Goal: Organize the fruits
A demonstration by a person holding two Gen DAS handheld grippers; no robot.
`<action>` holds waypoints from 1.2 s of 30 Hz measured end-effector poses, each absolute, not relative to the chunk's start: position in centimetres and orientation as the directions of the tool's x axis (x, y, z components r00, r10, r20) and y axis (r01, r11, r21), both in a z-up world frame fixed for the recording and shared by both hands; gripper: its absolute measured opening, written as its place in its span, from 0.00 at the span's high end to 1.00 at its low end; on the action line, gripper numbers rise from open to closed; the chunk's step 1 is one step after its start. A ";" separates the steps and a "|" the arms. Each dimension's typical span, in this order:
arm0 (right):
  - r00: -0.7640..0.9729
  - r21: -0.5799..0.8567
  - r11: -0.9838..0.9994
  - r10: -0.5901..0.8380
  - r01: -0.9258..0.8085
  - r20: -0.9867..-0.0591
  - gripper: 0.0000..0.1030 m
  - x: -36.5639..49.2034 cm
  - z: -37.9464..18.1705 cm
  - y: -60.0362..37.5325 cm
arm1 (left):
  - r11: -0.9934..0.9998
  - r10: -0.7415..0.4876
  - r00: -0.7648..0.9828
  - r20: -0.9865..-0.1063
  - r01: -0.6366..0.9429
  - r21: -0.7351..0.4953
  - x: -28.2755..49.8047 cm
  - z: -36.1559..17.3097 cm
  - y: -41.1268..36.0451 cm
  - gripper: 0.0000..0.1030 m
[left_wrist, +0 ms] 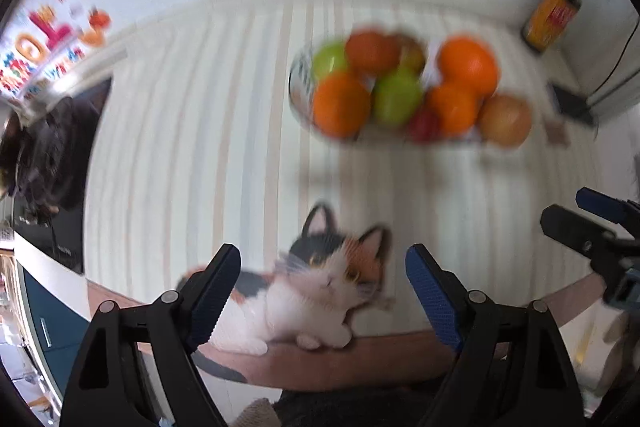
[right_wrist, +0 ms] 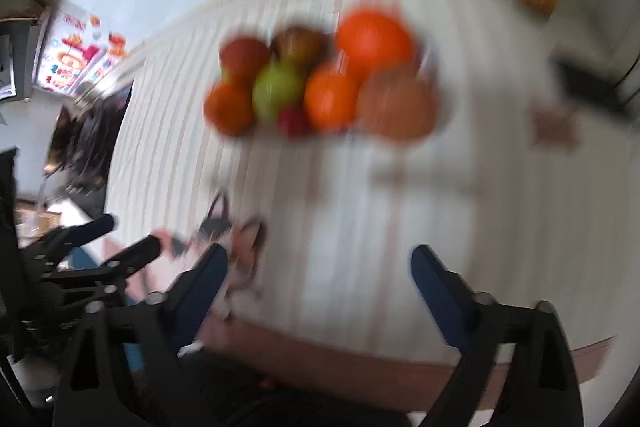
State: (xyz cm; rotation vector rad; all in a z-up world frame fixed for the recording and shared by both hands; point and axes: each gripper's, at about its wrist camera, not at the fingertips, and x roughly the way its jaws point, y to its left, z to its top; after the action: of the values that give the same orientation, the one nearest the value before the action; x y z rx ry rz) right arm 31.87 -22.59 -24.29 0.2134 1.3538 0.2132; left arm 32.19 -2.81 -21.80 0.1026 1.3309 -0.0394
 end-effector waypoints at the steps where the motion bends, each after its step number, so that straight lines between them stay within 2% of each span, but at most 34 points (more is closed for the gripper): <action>1: 0.233 0.240 0.970 0.239 -0.026 -0.942 0.07 32.0 -22.6 -22.8 | 0.997 0.010 0.265 -0.964 0.077 0.031 32.2 -20.2 -3.0 0.18; 10: 0.391 0.159 0.987 0.145 0.005 -0.909 0.04 28.5 -10.7 -23.9 | 0.997 -0.010 0.373 -0.928 0.069 0.018 29.0 -10.5 -2.7 0.18; 20: 0.468 0.128 0.992 0.108 0.012 -0.877 0.03 21.6 -2.9 -21.4 | 0.999 -0.014 0.363 -0.932 0.040 0.001 23.6 -7.2 -1.3 0.18; 29: 0.520 0.099 0.995 0.082 0.004 -0.850 0.03 18.3 0.6 -20.6 | 0.999 -0.010 0.427 -0.904 0.033 0.004 21.6 -4.9 -0.7 0.18; 36: 0.523 0.106 0.994 0.089 0.004 -0.848 0.03 18.9 0.3 -20.8 | 1.000 -0.009 0.442 -0.897 0.019 -0.001 21.6 -4.7 -0.8 0.18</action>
State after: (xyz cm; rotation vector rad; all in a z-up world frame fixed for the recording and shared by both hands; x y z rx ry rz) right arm 18.92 -20.80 0.34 0.0992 1.0197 0.0509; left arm 21.63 -0.79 -4.73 0.0095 1.1123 -0.0174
